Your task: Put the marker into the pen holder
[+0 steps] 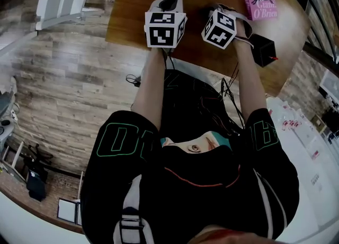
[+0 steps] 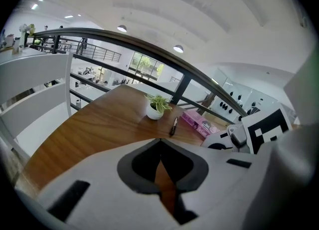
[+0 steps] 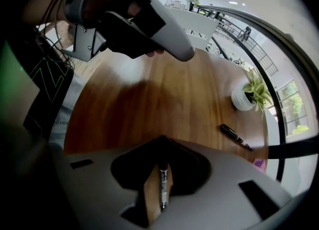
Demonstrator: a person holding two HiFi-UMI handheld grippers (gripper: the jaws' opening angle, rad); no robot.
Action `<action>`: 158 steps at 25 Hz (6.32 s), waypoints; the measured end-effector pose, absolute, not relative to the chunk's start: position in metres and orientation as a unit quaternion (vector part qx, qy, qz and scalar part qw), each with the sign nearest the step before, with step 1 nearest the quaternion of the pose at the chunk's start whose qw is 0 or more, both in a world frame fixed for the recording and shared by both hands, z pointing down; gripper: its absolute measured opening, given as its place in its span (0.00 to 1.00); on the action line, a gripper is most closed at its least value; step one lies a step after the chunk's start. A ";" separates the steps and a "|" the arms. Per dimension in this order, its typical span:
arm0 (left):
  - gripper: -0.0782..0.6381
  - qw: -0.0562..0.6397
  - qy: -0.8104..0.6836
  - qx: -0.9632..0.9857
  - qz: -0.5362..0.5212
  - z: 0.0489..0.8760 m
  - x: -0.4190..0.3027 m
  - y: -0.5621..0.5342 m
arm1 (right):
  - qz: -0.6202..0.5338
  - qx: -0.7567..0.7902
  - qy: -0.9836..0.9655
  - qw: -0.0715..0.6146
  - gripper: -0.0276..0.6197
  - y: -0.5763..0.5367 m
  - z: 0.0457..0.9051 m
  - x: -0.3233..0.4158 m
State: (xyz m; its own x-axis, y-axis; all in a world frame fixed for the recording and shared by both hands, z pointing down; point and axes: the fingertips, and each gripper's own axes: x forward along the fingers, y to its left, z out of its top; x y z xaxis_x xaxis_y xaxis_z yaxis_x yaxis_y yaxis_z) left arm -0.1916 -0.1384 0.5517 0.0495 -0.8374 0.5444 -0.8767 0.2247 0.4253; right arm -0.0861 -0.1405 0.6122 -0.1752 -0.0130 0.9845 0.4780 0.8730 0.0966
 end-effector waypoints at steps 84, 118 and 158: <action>0.12 0.196 -0.544 0.800 0.159 0.433 0.119 -0.244 | 0.186 0.375 -0.907 0.051 0.15 -0.271 0.384 0.240; 0.12 0.275 -0.548 0.764 0.203 0.497 0.145 -0.170 | 0.260 0.354 -0.898 0.039 0.16 -0.212 0.444 0.274; 0.12 0.289 -0.619 0.721 0.118 0.482 0.026 -0.182 | 0.187 0.300 -0.933 0.065 0.05 -0.243 0.383 0.150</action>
State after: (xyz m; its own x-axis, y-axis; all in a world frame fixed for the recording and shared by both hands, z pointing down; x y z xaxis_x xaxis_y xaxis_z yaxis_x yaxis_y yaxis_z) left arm 0.0262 -0.1824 0.4822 0.2068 -0.8241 0.5273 -0.9603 -0.0679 0.2704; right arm 0.1497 -0.2432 0.3825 -0.8116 -0.5354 0.2337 -0.5841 0.7501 -0.3101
